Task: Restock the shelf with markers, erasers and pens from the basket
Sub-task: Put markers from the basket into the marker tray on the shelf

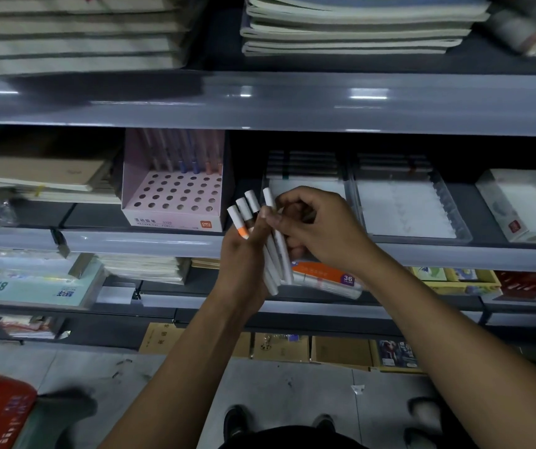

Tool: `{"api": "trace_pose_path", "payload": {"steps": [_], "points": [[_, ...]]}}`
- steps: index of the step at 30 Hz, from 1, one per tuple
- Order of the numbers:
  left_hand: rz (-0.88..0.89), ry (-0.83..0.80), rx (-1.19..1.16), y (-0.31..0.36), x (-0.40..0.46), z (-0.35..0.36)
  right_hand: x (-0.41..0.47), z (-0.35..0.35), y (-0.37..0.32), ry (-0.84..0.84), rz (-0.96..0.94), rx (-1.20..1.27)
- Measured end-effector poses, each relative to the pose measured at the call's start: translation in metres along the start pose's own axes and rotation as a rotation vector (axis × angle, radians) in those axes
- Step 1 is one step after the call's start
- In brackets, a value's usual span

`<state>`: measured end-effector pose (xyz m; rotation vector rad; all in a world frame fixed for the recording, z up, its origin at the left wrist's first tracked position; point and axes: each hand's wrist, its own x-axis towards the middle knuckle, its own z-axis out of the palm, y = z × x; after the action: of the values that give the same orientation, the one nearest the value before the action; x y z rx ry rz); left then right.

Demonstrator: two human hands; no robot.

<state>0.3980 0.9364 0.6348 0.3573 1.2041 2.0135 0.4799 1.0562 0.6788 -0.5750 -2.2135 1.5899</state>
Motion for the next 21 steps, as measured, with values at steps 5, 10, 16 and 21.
{"api": "trace_pose_path", "payload": {"steps": [5,10,16,21], "points": [[-0.027,0.030,-0.021,0.000,0.000,0.000,0.004,-0.009,0.005,-0.086,-0.002,-0.127],[-0.038,0.079,0.017,-0.001,-0.001,0.002,0.004,-0.013,0.001,-0.115,-0.029,-0.231],[-0.033,0.098,0.061,0.000,-0.001,0.003,0.004,-0.013,0.000,-0.005,-0.036,-0.275],[0.058,0.025,0.094,0.001,-0.003,0.007,0.013,-0.013,-0.005,0.119,-0.078,-0.332]]}}
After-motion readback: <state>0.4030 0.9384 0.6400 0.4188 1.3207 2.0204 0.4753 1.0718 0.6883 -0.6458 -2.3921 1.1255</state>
